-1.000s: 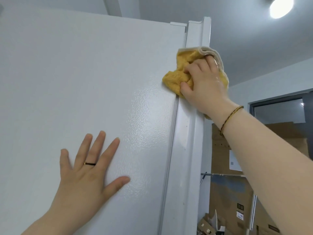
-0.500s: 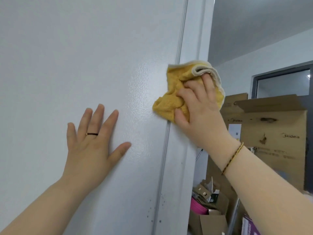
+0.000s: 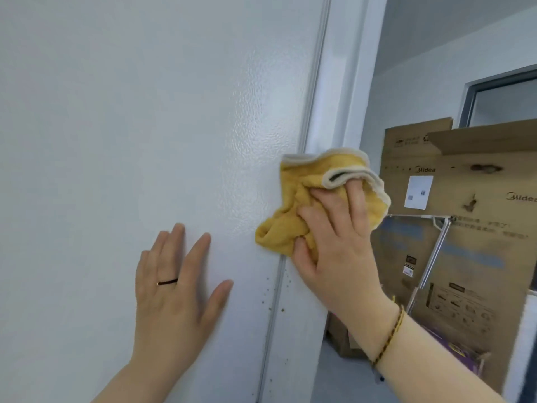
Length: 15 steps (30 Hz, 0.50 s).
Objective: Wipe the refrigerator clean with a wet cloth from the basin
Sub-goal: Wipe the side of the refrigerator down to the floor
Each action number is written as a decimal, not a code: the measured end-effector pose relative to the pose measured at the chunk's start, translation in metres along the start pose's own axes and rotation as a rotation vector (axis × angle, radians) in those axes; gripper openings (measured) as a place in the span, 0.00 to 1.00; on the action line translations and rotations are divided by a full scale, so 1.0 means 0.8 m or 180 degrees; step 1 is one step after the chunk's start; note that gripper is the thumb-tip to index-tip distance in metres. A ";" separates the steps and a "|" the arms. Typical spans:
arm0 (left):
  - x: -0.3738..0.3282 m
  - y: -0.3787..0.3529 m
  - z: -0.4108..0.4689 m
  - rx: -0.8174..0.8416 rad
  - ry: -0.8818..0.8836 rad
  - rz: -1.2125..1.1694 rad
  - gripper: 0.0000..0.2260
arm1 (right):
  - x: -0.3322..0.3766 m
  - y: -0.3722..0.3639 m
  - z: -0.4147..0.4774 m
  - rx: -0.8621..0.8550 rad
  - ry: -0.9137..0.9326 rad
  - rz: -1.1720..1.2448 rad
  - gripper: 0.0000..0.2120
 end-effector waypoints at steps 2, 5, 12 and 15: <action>0.004 -0.007 -0.013 0.0128 0.0092 0.0029 0.27 | 0.024 -0.003 -0.059 0.0106 0.0110 -0.0039 0.12; 0.008 -0.014 -0.017 0.0264 0.0030 0.0139 0.25 | 0.051 0.003 -0.128 0.0293 0.0546 -0.0091 0.10; 0.016 -0.012 -0.020 0.0485 0.0040 0.0083 0.24 | 0.023 0.001 -0.063 0.0278 0.0514 -0.0307 0.11; 0.018 -0.010 -0.020 0.0555 -0.0036 0.0075 0.25 | 0.031 0.000 -0.074 0.0055 -0.0239 -0.0334 0.12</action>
Point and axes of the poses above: each hand's wrist, its own z-axis towards the middle knuckle, its own y-axis out of the back of the hand, x = y × z, the point moved 7 cm from there along z, towards the middle knuckle, and after that the axes turned 6 degrees about -z, right-handed, at the moved point
